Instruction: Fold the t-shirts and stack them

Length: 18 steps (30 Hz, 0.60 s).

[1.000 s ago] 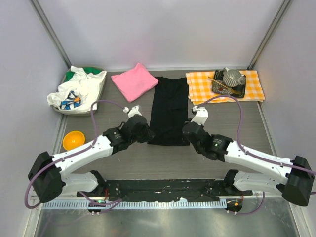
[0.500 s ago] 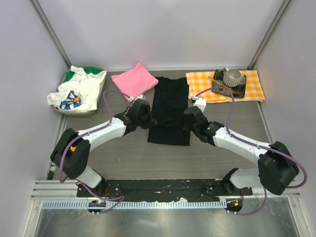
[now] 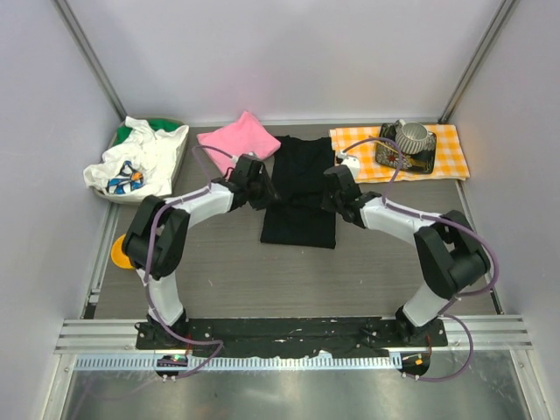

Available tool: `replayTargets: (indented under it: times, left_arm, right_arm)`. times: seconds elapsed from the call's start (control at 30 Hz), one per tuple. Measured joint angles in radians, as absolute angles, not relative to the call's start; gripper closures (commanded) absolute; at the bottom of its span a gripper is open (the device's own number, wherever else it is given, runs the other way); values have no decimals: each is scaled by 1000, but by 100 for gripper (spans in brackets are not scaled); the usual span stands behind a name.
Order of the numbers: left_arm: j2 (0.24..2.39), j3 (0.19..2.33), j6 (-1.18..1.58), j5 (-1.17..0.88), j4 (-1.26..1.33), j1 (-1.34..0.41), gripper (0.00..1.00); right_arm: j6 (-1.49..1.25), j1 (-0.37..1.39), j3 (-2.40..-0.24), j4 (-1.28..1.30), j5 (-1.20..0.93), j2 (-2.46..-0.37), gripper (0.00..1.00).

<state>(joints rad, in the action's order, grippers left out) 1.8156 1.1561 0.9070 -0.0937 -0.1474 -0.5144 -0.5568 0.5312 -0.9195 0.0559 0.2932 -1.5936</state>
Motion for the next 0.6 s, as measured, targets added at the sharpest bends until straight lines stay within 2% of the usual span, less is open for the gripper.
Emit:
replayTargets:
  times: [0.03, 0.1, 0.13, 0.23, 0.33, 0.43, 0.6]
  left_arm:
    - [1842, 1180, 900, -97, -147, -507, 0]
    - [1889, 1235, 899, -91, -162, -487, 0]
    - [1916, 1276, 896, -87, -178, -473, 0]
    - [1961, 1392, 876, -69, -213, -435, 0]
    - [1919, 1403, 857, -44, -221, -414, 0]
    - [1782, 1281, 857, -29, -221, -421, 0]
    - [1486, 950, 878, -13, -218, -475, 0]
  right_arm:
    - [-555, 523, -937, 53, 292, -1615, 36]
    - [-542, 498, -996, 51, 308, -1681, 10]
    - [-535, 486, -1020, 46, 323, -1711, 5]
    - [-517, 466, -1065, 44, 358, -1757, 4]
    - [-513, 466, -1061, 40, 383, -1738, 2]
    - [-513, 496, -995, 41, 405, -1639, 2]
    - [-537, 566, -831, 69, 405, -1382, 2]
